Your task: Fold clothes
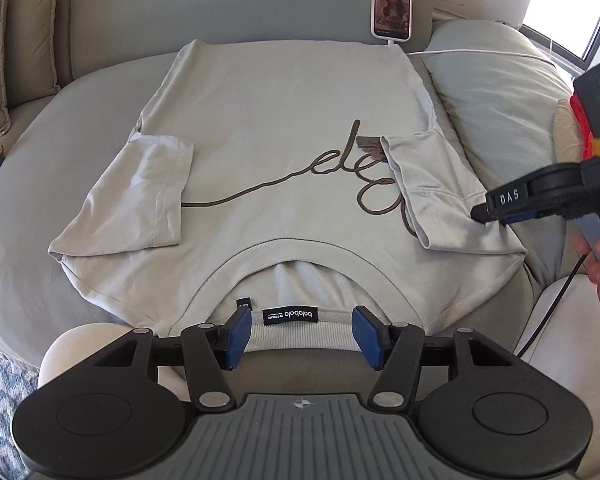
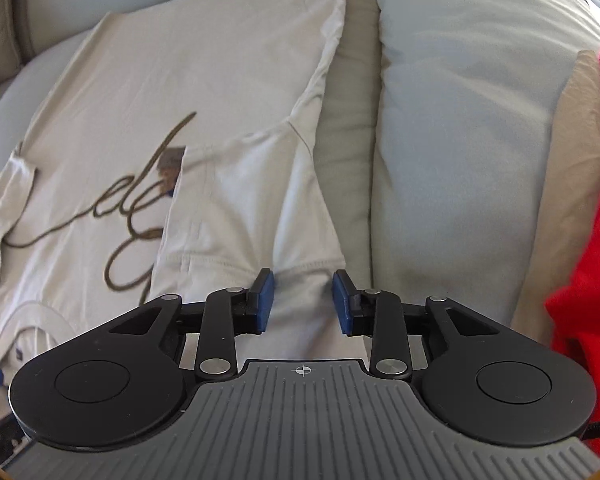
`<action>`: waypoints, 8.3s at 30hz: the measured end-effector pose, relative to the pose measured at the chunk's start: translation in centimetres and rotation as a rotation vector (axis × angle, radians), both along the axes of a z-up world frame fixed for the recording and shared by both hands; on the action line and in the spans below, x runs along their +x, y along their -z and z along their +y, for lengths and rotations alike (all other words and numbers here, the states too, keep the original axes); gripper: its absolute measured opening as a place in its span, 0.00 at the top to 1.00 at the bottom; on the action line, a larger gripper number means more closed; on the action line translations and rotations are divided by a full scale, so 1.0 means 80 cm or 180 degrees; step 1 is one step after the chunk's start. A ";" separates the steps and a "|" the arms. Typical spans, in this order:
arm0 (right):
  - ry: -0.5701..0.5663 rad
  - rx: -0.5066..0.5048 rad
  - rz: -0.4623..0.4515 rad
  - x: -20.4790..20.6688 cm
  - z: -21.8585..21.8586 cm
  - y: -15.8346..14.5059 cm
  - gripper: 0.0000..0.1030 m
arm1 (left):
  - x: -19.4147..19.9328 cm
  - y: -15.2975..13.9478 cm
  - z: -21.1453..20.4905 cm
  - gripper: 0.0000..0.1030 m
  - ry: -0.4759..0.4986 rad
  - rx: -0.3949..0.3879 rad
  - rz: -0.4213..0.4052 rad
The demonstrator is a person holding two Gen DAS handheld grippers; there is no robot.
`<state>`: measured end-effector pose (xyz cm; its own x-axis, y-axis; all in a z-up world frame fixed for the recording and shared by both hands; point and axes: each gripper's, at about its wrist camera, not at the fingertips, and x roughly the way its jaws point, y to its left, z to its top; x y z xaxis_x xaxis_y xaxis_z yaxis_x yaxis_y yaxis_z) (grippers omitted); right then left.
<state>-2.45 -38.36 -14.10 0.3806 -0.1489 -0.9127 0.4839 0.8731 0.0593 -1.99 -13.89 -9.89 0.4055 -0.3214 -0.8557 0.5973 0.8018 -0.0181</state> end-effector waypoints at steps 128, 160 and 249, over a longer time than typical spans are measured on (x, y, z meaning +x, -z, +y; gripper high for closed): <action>0.0902 0.0746 -0.0860 -0.010 -0.109 -0.100 0.99 | 0.268 -0.068 0.064 0.97 0.0104 0.0418 -0.0389; 0.0237 0.0613 -0.0018 0.034 -0.027 -0.053 0.59 | 0.179 0.008 -0.034 0.54 0.0341 0.0655 -0.0283; 0.1359 -0.0902 -0.1005 -0.147 -0.043 -0.080 0.25 | 0.052 -0.035 0.076 0.47 0.0310 0.0128 0.0092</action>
